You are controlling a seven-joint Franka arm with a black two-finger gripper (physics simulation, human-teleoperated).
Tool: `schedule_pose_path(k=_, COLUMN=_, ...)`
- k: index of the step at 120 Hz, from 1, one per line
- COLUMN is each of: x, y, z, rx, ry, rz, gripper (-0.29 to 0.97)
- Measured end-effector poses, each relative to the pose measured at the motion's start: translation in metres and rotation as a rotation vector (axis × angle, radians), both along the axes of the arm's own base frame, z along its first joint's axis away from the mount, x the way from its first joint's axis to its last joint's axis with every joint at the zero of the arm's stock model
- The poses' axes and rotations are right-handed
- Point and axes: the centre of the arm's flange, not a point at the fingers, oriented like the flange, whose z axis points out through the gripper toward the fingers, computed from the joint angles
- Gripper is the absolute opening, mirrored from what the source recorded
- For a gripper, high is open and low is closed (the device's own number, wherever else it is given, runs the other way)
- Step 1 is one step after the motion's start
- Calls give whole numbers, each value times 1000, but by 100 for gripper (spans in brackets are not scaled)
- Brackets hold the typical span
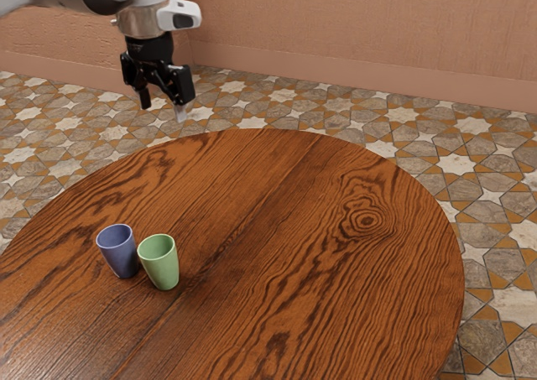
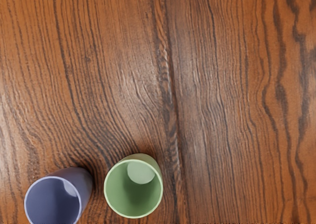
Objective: Place the left cup onto the right cup
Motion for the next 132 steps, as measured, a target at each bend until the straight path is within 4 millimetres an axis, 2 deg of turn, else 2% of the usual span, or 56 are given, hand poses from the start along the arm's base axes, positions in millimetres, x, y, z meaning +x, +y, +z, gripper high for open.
schedule_pose_path(k=21, x=3, y=-15, z=-8, rx=9, ry=-1, rz=-40, gripper=66)
schedule_pose_path(k=41, x=2, y=-20, z=-41, rx=7, ry=25, rz=-63, gripper=66)
schedule_pose_path(k=58, x=-9, y=-15, z=-61, rx=-8, ry=47, rz=-67, gripper=66)
schedule_pose_path(k=75, x=-13, y=3, z=-78, rx=-18, ry=52, rz=-33, gripper=66)
schedule_pose_path(k=97, x=-13, y=37, z=-98, rx=-26, ry=36, rz=85, gripper=66)
schedule_pose_path(k=117, x=-19, y=72, z=-125, rx=-24, ry=53, rz=282, gripper=66)
schedule_pose_path(k=132, x=-27, y=95, z=-155, rx=-31, ry=59, rz=418, gripper=66)
